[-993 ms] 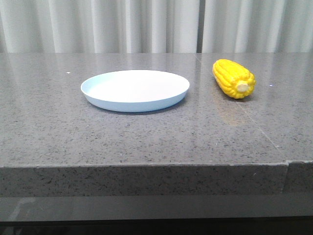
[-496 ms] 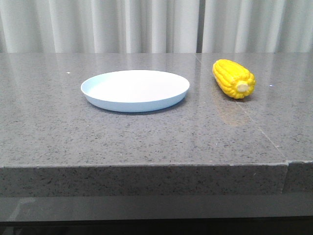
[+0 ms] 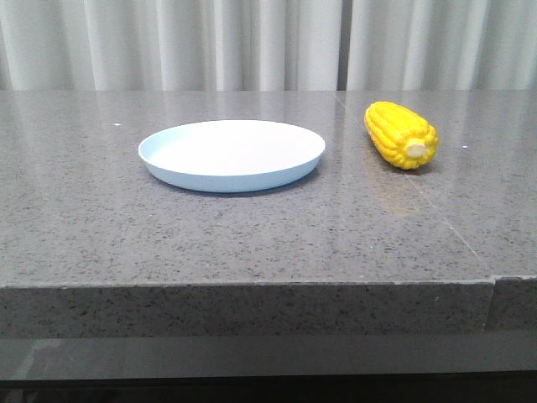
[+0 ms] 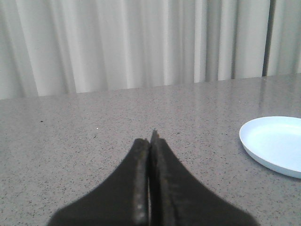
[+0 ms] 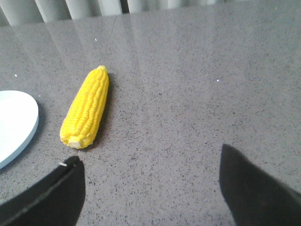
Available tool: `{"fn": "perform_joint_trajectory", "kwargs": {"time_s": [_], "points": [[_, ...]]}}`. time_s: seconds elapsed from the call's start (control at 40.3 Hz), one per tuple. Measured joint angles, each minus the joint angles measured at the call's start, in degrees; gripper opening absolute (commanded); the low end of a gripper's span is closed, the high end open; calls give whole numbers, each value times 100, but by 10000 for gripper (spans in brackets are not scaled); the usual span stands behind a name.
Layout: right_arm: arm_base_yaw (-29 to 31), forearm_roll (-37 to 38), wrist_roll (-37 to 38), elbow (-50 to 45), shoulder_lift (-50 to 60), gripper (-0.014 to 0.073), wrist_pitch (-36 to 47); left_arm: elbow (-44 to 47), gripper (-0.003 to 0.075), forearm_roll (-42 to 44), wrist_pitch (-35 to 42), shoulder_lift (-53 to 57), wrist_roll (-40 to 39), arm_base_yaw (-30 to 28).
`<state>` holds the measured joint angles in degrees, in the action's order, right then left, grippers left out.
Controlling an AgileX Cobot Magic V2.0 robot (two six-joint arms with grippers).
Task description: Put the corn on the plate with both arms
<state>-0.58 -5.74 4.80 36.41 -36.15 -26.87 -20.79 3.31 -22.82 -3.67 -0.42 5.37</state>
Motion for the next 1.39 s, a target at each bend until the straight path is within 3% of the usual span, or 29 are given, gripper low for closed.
{"fn": "perform_joint_trajectory", "kwargs": {"time_s": [0.372, 0.695, 0.993, 1.191, 1.291, 1.39], "points": [[-16, -565, 0, 1960, -2944, 611, -802, 0, -20, 0, 0, 0, 3, 0], [-738, -848, 0, 3498, -5059, 611, -1113, 0, -20, 0, 0, 0, 3, 0], [-989, -1049, 0, 4626, -6481, 611, -1489, 0, -20, 0, 0, 0, 3, 0], [-1000, -1071, 0, 4870, -6904, 608, -1557, 0, -20, 0, 0, 0, 42, 0], [-1000, -1071, 0, 4880, -6986, 526, -1571, 0, -20, 0, 0, 0, 42, 0], [-1000, -1071, 0, 4880, -6986, 345, -1607, 0, -20, 0, 0, 0, 42, 0]]}}
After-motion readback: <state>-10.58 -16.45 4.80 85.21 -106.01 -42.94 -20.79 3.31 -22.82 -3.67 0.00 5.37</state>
